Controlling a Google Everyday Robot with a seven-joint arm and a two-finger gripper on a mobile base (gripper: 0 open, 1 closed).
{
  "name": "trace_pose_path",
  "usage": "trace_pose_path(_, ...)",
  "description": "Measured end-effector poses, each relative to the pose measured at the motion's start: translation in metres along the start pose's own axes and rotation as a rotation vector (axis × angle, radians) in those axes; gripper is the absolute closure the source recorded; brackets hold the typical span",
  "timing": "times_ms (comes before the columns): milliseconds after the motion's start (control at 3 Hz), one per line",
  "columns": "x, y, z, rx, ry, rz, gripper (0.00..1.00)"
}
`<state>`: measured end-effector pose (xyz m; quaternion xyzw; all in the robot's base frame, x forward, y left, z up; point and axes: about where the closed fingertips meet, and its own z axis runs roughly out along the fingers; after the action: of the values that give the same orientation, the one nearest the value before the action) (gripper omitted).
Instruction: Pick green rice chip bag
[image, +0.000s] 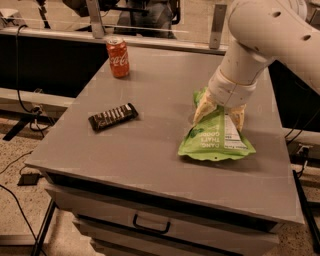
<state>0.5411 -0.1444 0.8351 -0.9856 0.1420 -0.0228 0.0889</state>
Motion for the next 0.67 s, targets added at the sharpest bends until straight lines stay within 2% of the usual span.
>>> trace_pose_path(333, 0.000, 0.000, -0.002, 0.012, -0.002, 0.003, 1.00)
trace_pose_path(667, 0.001, -0.008, -0.039, 0.255, -0.040, 0.065, 1.00)
